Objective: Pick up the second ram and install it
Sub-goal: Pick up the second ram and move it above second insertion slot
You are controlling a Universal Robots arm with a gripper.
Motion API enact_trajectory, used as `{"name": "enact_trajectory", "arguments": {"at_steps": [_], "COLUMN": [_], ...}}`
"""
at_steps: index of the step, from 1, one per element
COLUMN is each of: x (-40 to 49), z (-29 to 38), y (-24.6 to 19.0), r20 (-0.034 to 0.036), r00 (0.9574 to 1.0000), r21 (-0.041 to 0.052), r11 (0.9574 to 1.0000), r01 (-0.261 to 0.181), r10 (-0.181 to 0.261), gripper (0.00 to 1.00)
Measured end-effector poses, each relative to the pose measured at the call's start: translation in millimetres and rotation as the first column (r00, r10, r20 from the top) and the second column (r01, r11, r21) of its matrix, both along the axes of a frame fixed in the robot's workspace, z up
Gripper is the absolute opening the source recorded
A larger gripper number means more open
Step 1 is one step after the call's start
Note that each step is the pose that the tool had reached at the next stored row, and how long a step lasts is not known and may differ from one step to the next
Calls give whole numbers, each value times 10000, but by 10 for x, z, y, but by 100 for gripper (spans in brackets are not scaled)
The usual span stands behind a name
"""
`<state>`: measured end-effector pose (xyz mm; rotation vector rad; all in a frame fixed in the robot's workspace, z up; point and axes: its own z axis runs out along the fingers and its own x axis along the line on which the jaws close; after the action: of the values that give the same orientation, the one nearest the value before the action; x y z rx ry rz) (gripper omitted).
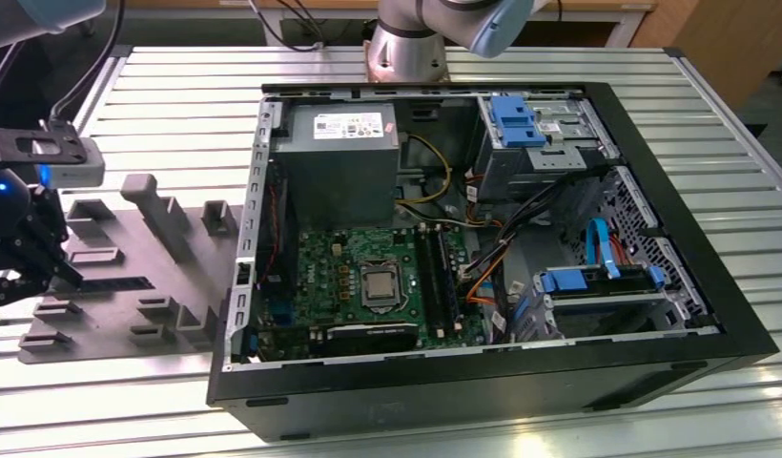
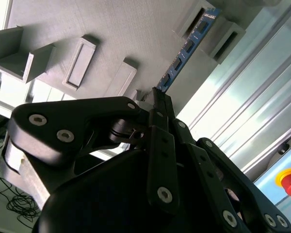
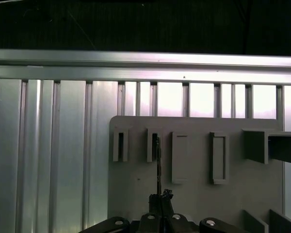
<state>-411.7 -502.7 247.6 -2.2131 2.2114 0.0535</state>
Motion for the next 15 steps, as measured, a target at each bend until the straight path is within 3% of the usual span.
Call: {"name": "enact_trajectory", "arguments": {"at_steps": [15], "x": [0], "z": [47], "y": [0], "r20": [21], "r00": [10000], "r21": [-1], "r11": [10000], "r01": [0], "r10": [0], "gripper": [11]}}
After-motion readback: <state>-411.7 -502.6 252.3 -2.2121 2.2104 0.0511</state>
